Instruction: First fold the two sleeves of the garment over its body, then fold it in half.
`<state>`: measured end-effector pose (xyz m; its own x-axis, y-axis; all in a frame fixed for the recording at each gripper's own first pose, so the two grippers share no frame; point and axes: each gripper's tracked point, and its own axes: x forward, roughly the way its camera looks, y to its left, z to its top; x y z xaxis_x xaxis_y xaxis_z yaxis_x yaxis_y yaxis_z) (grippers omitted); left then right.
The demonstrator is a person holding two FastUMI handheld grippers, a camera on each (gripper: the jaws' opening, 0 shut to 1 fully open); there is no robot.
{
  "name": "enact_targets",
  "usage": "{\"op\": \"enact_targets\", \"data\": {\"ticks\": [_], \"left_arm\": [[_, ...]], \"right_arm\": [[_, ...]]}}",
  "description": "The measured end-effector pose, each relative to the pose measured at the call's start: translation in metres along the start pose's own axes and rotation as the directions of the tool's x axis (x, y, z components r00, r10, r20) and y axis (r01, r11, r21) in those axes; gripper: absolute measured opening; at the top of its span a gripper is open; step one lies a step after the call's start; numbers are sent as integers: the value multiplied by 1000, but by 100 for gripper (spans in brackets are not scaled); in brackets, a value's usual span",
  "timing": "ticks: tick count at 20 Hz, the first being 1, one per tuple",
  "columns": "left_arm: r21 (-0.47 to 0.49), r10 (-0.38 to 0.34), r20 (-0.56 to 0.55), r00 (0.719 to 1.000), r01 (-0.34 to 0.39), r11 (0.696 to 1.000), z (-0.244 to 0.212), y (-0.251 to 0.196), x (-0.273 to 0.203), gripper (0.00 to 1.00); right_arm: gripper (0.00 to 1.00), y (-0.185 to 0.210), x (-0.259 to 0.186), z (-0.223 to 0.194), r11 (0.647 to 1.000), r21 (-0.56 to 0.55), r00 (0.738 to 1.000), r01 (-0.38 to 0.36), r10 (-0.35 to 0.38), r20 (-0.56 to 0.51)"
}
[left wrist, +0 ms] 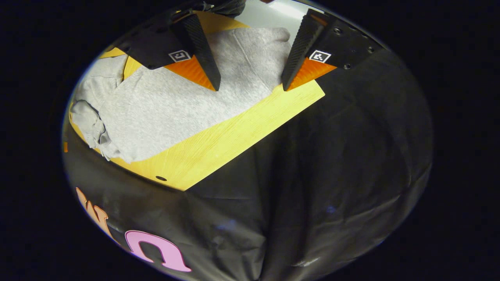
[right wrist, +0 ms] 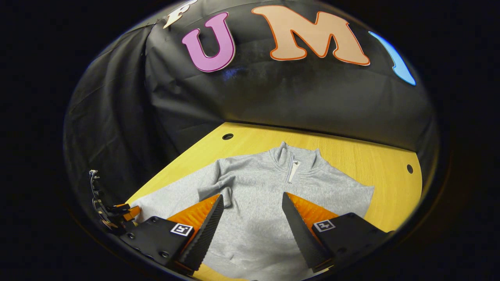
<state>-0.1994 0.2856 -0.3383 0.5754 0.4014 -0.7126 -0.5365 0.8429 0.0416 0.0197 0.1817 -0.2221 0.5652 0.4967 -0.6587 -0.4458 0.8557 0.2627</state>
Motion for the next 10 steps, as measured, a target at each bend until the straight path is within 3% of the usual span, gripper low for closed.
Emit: {"op": "enact_targets", "data": {"ticks": [1, 2, 3, 6, 8, 10], "left_arm": [[3, -9, -12, 1000, 9, 1000, -2, -1, 1, 91], [13, -21, -14, 1000, 21, 1000, -1, -6, -2, 78], [30, -42, -29, 999, 43, 999, -2, -13, 1, 73], [99, -37, -63, 997, 43, 994, 0, -24, 2, 13], [115, -27, -80, 996, 36, 993, 4, -27, 2, 0], [84, -40, -80, 996, 47, 995, 14, -29, -2, 0]], "right_arm": [[91, 1, -2, -1, 1000, 0, 1000, -3, 3, 3], [91, 2, -3, -1, 1000, 0, 1000, -5, 5, 2], [91, 1, -4, -3, 1000, -2, 1000, -5, 5, 2], [91, -7, -10, -5, 1000, -7, 1000, 4, -4, 7], [91, -13, -16, -3, 1000, -1, 1000, 15, -15, 19], [91, -22, -26, 0, 999, 3, 999, 33, -33, 36]]}}
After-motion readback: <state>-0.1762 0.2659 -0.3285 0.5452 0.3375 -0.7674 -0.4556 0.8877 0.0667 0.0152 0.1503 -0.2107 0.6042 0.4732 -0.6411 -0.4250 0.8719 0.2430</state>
